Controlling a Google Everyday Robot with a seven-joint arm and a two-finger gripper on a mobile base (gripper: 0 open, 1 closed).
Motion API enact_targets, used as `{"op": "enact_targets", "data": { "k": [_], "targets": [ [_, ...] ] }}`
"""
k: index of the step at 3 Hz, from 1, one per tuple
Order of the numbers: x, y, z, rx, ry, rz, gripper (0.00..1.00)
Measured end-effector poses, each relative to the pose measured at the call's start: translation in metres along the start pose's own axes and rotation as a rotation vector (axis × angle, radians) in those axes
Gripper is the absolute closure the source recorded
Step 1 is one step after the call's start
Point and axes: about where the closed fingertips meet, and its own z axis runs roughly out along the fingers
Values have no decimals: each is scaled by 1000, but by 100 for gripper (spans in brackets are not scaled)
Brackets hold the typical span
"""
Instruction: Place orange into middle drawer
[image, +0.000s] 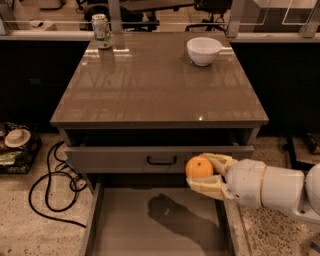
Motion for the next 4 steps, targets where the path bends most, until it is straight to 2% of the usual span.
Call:
{"op": "enact_targets", "data": {
  "k": [1,2,3,4],
  "targets": [
    [47,23,-4,-43,14,41,100],
    [79,43,7,-95,36,46,100],
    [95,57,23,-156,53,19,100],
    [99,71,56,-242,61,-30,100]
  ]
}}
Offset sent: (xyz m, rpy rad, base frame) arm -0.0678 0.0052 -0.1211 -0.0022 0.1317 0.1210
